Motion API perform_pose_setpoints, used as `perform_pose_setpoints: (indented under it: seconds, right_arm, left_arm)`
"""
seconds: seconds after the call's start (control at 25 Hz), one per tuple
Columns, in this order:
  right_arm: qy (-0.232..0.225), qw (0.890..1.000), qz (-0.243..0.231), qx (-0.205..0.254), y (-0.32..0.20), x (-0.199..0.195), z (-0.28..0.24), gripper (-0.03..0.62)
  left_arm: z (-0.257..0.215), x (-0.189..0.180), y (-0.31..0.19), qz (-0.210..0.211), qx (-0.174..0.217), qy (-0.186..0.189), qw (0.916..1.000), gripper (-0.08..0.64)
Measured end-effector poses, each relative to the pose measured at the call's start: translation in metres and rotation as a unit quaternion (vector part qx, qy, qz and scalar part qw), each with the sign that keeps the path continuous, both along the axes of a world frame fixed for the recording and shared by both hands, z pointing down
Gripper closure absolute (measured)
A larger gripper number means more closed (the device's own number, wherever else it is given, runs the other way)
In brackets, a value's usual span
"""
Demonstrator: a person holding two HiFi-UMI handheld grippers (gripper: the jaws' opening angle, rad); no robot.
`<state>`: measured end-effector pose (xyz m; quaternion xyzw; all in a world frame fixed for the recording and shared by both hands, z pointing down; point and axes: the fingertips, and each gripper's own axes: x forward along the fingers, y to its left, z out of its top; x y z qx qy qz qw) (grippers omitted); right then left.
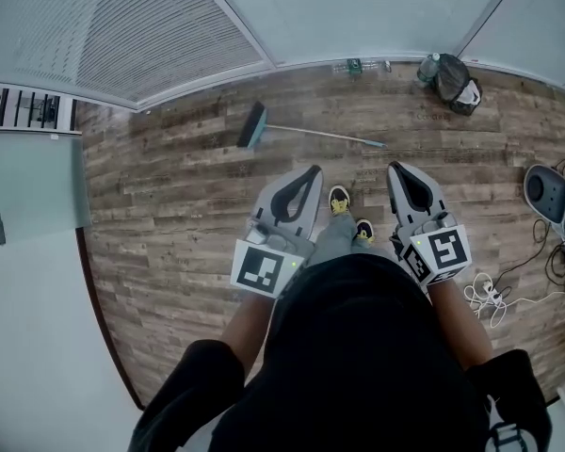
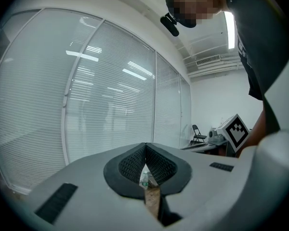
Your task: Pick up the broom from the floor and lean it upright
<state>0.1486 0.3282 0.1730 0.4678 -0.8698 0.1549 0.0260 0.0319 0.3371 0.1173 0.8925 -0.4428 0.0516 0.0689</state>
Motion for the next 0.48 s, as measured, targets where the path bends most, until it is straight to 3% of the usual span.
perform_pose_setpoints:
  seconds: [0.28,0.48]
  right_arm:
    - [0.026,0.999,-0.016,0.024,-0.055,-0.03,-0.019,0.574]
    - [0.037,0.999,-0.001,0.029,-0.08,-0.037,-0.019,0.574]
  left_arm:
    - [-0.015,-0.037,-0.056,-0.011,0.032,0.038,0.9987,0.537]
    - [-0.001,-0.057,-0.087,-0.02,0.008,0.034,0.9992,0.537]
